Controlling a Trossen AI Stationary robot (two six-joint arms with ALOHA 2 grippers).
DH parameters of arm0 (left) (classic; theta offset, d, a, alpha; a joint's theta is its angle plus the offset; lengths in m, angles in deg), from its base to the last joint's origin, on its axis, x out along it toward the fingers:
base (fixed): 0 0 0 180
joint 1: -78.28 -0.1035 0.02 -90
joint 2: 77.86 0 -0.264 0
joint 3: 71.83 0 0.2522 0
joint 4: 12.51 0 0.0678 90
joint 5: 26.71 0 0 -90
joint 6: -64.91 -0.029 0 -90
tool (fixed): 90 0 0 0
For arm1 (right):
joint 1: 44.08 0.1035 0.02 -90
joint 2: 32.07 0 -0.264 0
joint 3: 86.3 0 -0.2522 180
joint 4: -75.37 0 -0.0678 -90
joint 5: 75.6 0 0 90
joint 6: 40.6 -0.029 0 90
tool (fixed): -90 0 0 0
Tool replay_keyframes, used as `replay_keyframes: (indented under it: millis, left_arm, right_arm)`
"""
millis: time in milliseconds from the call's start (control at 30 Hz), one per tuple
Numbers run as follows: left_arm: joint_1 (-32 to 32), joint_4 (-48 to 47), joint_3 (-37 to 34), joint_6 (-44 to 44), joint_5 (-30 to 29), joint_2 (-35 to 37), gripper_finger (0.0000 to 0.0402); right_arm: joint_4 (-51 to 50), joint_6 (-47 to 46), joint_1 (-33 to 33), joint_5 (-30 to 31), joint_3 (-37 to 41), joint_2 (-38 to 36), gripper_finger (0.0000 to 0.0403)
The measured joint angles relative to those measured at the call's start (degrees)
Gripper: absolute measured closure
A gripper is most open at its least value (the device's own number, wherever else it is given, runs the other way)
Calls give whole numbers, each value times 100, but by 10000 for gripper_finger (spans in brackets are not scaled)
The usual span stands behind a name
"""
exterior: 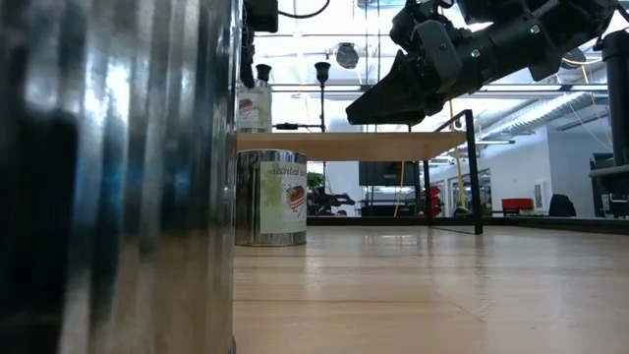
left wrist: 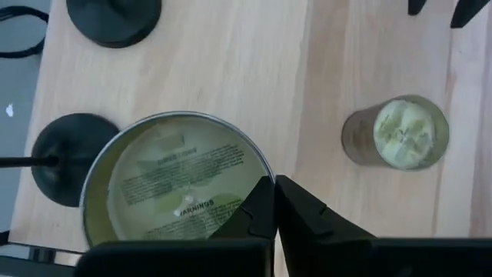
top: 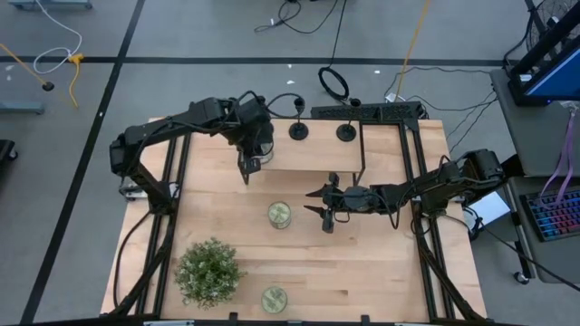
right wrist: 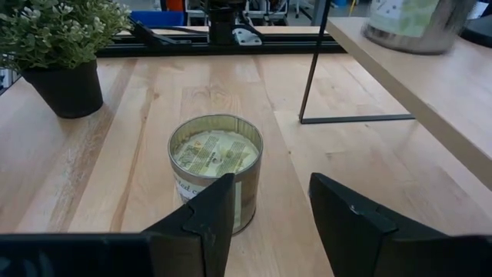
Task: Pick & Place candle stick holders
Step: Put the top green scented candle on the shelf
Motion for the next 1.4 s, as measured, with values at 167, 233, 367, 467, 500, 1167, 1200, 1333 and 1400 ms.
replay_keyframes:
  millis: [167,233,367,467,500,1167,1200,1333,1400]
  left_arm:
    - [-2,25,2,51,-9,-70,371]
    - [6,47,-7,54,-11,-80,359]
    - [15,61,-7,54,-11,-75,343]
    - [48,71,-7,32,-222,-75,333]
    - [77,81,-7,32,-346,-74,330]
    - [1082,108,-9,-564,-2298,305,259]
    - [1116,101,-9,-580,-2307,387,258]
    - [1243,116,-9,-531,-2323,766,256]
    - [1302,131,-9,-534,-2328,1004,256]
  right_arm:
    - [2,1,-2,0,0,0,243]
    - [2,1,-1,-2,0,0,243]
    - [2,2,0,-2,0,0,243]
    - [56,27,-2,0,0,0,243]
    - [112,144,0,0,0,0,241]
    - [987,1050,55,-1042,-194,269,174]
    - [971,1054,55,-1054,-276,350,175]
    - [566,1096,39,-1215,-756,742,176]
    - [269,1099,20,-1499,-1023,933,176]
